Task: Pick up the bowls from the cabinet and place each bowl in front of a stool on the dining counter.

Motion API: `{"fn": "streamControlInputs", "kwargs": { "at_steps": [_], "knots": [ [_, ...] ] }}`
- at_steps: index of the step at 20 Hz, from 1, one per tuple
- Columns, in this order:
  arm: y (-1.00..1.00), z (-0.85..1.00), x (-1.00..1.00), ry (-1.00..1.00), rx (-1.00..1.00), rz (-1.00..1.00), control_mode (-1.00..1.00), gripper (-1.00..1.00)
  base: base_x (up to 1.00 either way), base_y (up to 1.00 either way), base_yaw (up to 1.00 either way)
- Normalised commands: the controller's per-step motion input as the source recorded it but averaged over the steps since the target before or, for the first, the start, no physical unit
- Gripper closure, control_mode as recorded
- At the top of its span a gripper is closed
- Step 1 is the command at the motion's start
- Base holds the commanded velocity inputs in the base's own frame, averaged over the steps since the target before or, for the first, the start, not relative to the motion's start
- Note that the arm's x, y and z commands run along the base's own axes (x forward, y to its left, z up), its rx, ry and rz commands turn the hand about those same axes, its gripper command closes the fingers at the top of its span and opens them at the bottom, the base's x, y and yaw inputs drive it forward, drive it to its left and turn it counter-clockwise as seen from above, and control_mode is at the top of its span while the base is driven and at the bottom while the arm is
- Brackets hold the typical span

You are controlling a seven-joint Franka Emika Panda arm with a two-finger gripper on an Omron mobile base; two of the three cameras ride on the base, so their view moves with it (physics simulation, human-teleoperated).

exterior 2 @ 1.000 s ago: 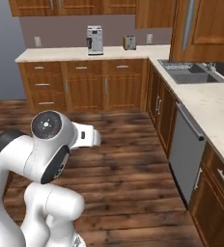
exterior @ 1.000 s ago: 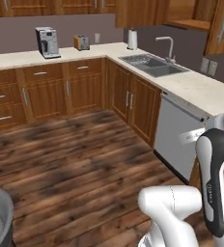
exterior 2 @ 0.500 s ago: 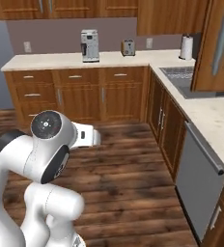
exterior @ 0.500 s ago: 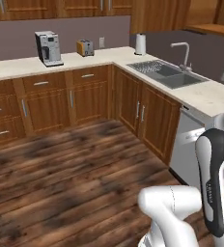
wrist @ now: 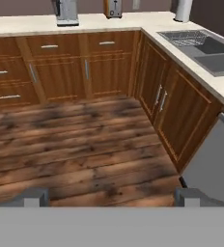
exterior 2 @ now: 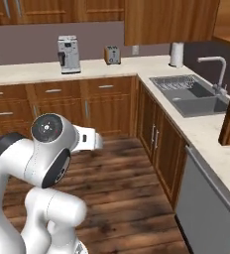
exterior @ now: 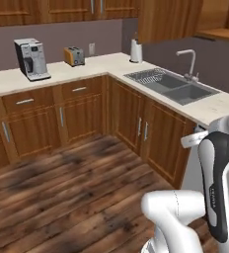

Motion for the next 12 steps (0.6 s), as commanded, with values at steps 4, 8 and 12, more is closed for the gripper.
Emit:
{"fn": "streamControlInputs", "kwargs": {
  "at_steps": [4,8,12],
  "knots": [
    [0.00,0.00,0.00,0.00,0.00,0.00,1.00,-1.00,0.73,-0.02,-0.39],
    [0.00,0.00,0.00,0.00,0.00,0.00,1.00,-1.00,0.41,-0.01,-0.50],
    [0.00,0.00,0.00,0.00,0.00,0.00,1.00,-1.00,0.21,-0.02,-0.61]
  ]
}}
